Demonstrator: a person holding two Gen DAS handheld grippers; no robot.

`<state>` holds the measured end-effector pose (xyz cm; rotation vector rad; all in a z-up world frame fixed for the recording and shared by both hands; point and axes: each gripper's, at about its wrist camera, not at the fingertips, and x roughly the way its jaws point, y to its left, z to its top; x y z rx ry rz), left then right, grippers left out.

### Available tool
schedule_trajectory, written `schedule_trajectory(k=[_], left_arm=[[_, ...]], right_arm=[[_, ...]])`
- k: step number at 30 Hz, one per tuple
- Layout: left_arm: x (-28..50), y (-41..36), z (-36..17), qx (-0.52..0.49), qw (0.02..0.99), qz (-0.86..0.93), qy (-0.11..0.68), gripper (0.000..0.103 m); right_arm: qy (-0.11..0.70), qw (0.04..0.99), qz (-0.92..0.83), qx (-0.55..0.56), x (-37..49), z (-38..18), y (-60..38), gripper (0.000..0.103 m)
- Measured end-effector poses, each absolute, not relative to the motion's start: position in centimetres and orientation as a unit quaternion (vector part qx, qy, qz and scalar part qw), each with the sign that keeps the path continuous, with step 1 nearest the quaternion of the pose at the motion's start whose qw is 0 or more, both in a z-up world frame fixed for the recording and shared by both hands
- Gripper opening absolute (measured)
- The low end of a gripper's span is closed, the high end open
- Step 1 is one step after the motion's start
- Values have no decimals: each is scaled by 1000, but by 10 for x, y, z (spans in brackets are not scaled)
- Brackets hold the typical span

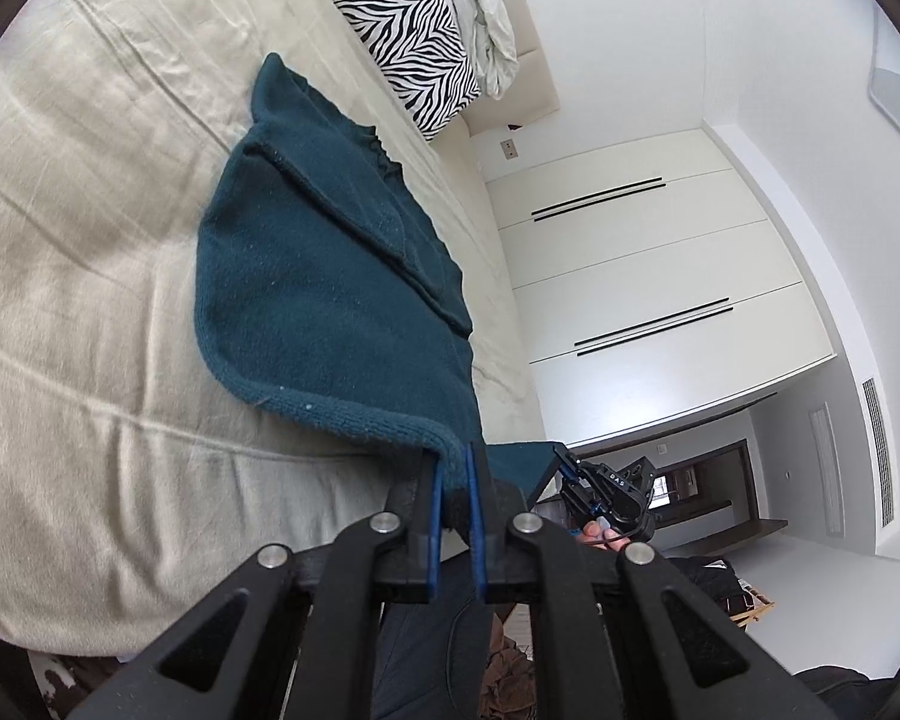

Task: Fold small clothes
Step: 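Carry the hem over the body with both grippers and lay it near the collar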

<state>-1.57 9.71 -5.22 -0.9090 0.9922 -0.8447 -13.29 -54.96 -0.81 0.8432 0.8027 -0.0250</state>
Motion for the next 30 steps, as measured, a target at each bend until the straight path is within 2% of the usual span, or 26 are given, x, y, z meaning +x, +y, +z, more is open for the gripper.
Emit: schedule_trajectory(k=[16, 30], left_arm=[[91, 119, -43, -482, 701, -349, 393, 9], [196, 111, -63, -511, 695, -315, 395, 9]], right_arm=[[321, 862, -45, 389, -4, 17, -566, 7], [346, 859, -85, 369, 130, -29, -582, 7]])
